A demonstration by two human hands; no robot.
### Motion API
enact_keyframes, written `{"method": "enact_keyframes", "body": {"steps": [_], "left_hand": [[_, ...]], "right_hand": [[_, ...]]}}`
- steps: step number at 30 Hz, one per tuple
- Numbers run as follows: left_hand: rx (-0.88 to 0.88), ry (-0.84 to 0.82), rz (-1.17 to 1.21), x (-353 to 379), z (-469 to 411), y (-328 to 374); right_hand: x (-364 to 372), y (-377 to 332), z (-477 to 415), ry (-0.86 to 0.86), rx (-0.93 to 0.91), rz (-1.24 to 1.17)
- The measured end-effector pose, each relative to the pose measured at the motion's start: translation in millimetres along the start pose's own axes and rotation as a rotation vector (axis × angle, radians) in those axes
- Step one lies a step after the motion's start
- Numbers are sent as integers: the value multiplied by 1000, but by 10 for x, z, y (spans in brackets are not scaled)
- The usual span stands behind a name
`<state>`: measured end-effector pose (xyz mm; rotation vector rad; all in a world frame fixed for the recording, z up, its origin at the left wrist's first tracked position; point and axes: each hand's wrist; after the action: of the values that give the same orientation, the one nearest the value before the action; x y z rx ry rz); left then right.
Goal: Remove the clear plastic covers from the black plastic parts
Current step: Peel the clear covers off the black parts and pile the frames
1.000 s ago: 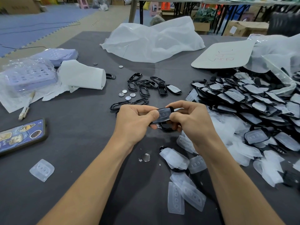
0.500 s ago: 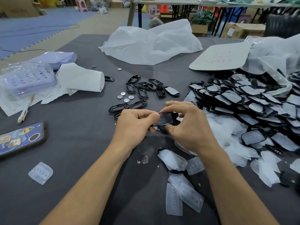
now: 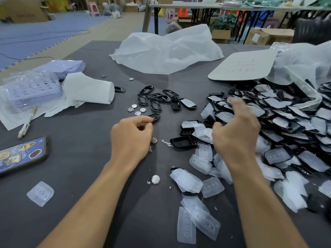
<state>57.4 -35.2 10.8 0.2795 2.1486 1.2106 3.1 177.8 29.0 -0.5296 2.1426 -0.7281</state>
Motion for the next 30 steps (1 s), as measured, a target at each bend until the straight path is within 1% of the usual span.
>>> {"method": "enact_keyframes", "body": {"steps": [2,3,6,8,10,13,15,18,22,25,28,30], "left_hand": [[91,62,-98,33,-109,-72],[144,58,-170,63,-173,-115],[258,-68,-428,176,-314,-226],[322,-147,-514,227,-352,-281],[343,-146,-463,237,-355,-291],[219,-33,-293,175,-321,-211],[114,42,-250,133,-265,-141],[-20,112,-163,83,-168,-39],[-118,50,92,44,-40,5],[-126,35,164,34,-16,10],[-145,53,191,-20,-55,-9],[-205,103,221,-79,-131,-49]], "right_hand": [[-13,-27,24,-67,2,-2],[-35,-29,21,-103,22,10],[-107,-33,-6,-166,91,80],[-136,-35,0,-237,105,137],[-140,-15,0,-314,109,191],[-115,23,-23,-406,100,253],[-96,47,-42,-431,88,290],[-88,70,-62,-382,114,298],[-120,93,-73,-249,151,224],[-177,65,-69,-199,174,138],[-201,-8,-12,-170,117,152],[-180,-64,42,-139,35,105]]}}
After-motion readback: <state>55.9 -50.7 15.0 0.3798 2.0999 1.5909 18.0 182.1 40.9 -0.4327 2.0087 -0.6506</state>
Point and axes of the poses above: each hand's wrist, its own z-axis away from the middle knuckle, its own x-axis out of the palm, y = z × x, and after that the axes turned 13 degrees about y, right-handed
